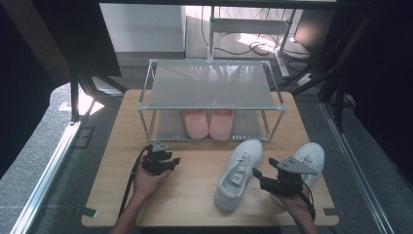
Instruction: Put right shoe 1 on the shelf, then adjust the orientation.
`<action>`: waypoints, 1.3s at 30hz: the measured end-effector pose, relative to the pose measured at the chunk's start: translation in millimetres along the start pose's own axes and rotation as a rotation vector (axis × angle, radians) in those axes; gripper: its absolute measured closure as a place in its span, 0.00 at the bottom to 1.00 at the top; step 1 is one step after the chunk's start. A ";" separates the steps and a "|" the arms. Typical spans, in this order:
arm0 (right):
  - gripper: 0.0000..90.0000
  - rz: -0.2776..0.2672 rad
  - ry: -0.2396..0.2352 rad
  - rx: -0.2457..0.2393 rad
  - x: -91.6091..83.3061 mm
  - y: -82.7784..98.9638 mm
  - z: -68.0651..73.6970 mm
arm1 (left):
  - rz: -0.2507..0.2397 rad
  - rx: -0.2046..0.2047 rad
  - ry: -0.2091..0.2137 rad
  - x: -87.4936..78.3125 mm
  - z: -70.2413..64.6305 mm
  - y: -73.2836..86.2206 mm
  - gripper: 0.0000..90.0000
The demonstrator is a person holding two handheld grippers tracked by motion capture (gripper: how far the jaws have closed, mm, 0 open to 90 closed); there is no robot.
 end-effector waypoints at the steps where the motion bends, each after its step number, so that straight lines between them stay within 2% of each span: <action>1: 0.33 -0.001 0.000 0.000 -0.1 -0.1 0.0 | 0.000 -0.001 0.002 -0.1 -0.1 0.3 0.63; 12: 0.38 -0.005 -0.003 -0.001 -2.5 0.1 1.0 | -0.007 0.010 0.010 -3.0 -4.8 0.9 0.61; 17: 0.51 -0.001 -0.016 -0.017 -3.9 1.4 3.5 | -0.012 0.013 0.017 -3.8 -6.1 -0.6 0.61; 21: 0.69 0.005 -0.056 -0.035 -5.3 1.8 7.2 | -0.012 0.021 0.025 -3.8 -7.0 -1.3 0.61; 23: 0.80 0.014 -0.103 -0.034 -6.1 1.7 9.5 | -0.013 0.016 0.031 -4.2 -8.6 -1.5 0.61; 26: 0.91 0.017 -0.144 -0.034 -6.2 1.9 14.9 | -0.016 0.021 0.035 -4.6 -9.9 -2.2 0.60; 28: 0.98 0.024 -0.190 -0.024 -6.4 1.7 19.0 | -0.016 0.025 0.039 -4.1 -10.8 -2.6 0.60; 34: 1.00 0.022 -0.245 -0.031 -6.0 0.6 36.5 | -0.010 0.033 0.052 -1.1 -12.9 -3.6 0.60; 39: 1.00 0.034 -0.277 -0.087 -2.8 -1.1 61.0 | -0.013 0.033 0.052 -2.3 -11.8 -4.9 0.60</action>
Point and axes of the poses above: each handheld gripper's, and its own axes: x roughly forward along the jaws, y roughly out of its underside, z roughly to its left, the point moved 3 cm from there along x, roughly forward along the jaws, and after that the axes turned 6 degrees about y, right-handed, at the moved point
